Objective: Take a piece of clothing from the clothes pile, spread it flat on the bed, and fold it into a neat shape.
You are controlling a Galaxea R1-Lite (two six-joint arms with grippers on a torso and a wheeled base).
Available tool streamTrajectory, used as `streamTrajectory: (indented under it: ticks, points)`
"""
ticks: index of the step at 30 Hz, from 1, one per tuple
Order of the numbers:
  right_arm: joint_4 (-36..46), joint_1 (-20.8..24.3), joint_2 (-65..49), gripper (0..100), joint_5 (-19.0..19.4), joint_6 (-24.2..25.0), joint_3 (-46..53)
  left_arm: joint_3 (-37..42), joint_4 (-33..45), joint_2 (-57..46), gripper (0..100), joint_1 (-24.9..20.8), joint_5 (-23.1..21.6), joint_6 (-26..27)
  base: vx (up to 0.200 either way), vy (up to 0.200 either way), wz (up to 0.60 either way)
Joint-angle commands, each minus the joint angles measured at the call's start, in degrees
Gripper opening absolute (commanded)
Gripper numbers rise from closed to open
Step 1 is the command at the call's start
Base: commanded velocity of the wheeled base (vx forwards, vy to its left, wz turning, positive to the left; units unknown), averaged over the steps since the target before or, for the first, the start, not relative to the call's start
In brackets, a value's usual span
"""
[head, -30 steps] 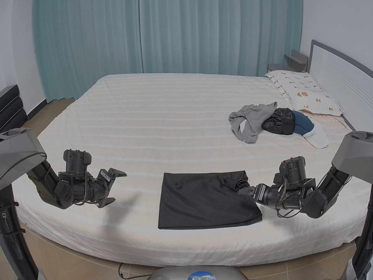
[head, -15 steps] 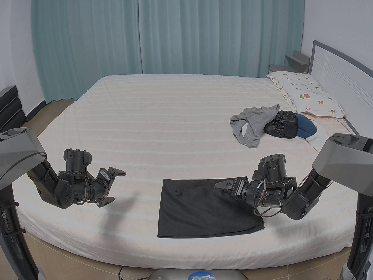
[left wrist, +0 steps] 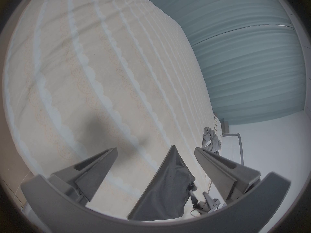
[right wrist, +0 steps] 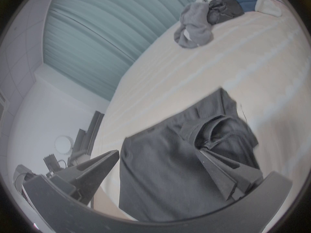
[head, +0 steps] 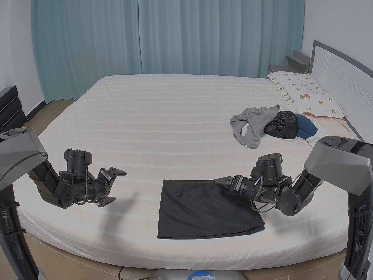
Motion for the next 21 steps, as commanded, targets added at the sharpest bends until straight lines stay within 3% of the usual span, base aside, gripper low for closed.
streamTrajectory:
  ticks: [1,10,21]
  points:
    - [-1.65,-4.87,5.11,100,-0.36,0.05,-7.13,-0.18,0.04,0.11,100,0.02,-0.03,-0.08,0.0,0.0,0.0]
    - [-1.12,-9.0,5.47,100,-0.53,0.05,-7.13,-0.09,0.12,0.11,100,0.02,-0.03,0.01,0.0,0.0,0.0]
    - [-5.17,-8.91,5.73,100,0.87,-0.21,-6.95,-0.18,0.12,0.11,100,-0.06,-0.03,0.27,0.0,0.0,0.0]
